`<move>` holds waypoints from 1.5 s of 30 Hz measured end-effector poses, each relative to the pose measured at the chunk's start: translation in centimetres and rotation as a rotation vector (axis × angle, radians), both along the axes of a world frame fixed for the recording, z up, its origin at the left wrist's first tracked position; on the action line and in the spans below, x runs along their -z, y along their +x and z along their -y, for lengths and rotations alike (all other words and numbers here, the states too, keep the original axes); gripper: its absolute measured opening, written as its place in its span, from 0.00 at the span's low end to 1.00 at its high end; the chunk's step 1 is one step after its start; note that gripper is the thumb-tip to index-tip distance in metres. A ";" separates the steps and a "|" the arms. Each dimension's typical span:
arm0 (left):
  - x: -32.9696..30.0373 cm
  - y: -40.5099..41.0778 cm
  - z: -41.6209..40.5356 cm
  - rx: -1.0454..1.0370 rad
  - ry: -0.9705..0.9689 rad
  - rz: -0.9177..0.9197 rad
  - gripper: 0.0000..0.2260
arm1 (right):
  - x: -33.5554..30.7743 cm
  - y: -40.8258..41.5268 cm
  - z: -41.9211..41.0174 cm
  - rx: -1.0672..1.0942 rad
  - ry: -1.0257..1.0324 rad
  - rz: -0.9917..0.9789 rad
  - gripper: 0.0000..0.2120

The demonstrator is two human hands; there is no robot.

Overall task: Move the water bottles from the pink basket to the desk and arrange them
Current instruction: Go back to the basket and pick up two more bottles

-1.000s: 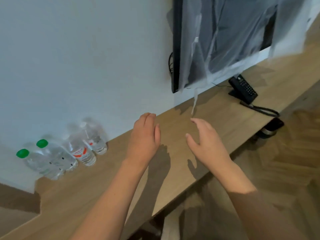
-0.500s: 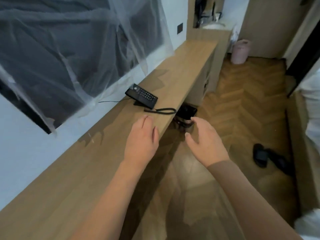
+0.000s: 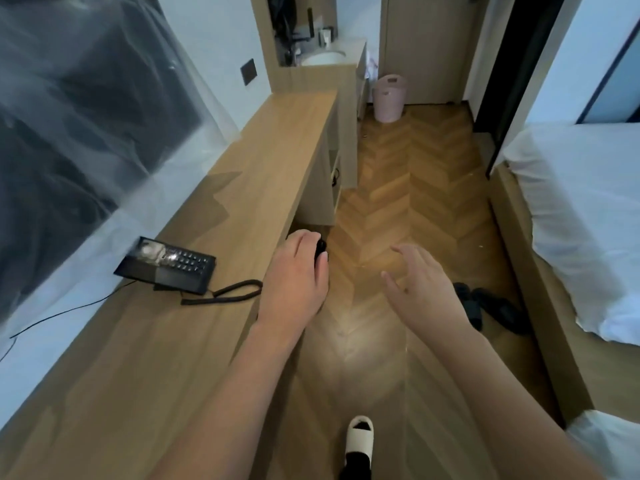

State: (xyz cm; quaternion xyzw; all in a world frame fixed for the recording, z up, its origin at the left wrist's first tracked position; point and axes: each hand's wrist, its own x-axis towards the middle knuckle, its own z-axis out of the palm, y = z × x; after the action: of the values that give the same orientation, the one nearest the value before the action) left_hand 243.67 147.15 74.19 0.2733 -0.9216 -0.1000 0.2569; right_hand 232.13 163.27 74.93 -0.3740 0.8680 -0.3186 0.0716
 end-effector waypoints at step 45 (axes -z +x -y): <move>-1.1 -92.8 46.7 0.221 0.050 0.056 0.16 | -0.1 -90.2 45.0 0.127 0.051 -0.038 0.25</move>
State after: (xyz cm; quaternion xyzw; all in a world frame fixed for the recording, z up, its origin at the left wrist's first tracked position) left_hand 150.88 100.44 75.31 0.1792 -0.9501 -0.1429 0.2116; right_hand 141.95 118.31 75.05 -0.3220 0.8991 -0.2932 0.0442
